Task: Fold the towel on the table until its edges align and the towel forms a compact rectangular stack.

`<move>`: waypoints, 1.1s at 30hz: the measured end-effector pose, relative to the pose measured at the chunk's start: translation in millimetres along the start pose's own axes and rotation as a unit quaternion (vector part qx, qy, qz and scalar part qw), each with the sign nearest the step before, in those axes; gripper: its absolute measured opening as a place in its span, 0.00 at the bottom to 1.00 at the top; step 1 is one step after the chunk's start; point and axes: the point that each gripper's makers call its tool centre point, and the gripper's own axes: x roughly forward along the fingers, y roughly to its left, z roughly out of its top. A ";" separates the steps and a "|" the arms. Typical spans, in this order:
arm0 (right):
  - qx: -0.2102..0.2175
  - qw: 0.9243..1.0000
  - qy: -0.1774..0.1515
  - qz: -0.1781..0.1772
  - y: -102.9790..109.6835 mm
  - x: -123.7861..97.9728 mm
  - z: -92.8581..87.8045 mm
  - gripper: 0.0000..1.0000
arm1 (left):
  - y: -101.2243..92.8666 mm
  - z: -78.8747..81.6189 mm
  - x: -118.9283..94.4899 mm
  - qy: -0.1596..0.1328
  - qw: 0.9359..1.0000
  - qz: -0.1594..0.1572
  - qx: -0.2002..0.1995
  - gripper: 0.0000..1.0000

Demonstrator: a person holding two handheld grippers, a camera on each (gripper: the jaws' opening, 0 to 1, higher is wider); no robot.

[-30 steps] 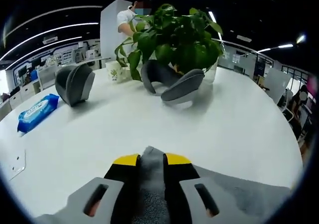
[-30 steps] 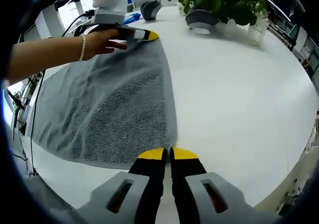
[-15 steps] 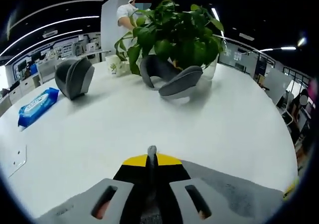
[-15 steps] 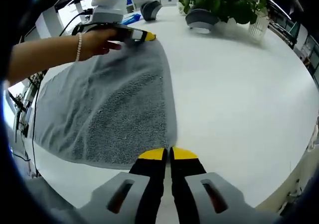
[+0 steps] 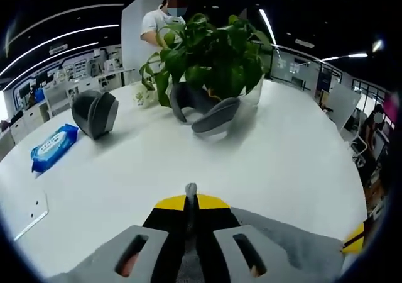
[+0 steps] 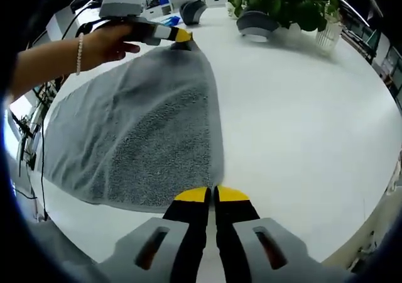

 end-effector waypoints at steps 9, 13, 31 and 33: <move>0.008 1.000 -0.002 0.005 -2.1 -10.0 4.2 0.00 | 0.4 14.5 -18.5 -0.005 1.000 0.001 -0.015 0.03; 0.015 1.000 -0.007 0.011 -4.4 -20.1 9.0 0.00 | -0.2 19.1 -26.3 -0.010 1.000 0.004 -0.017 0.03; 0.007 0.999 -0.043 0.026 -1.1 -64.7 32.5 0.00 | 1.7 52.5 -65.4 -0.048 0.998 0.016 -0.022 0.03; 0.005 0.999 -0.046 0.025 -0.6 -69.1 32.5 0.00 | 0.7 55.6 -71.6 -0.056 0.998 0.018 -0.026 0.03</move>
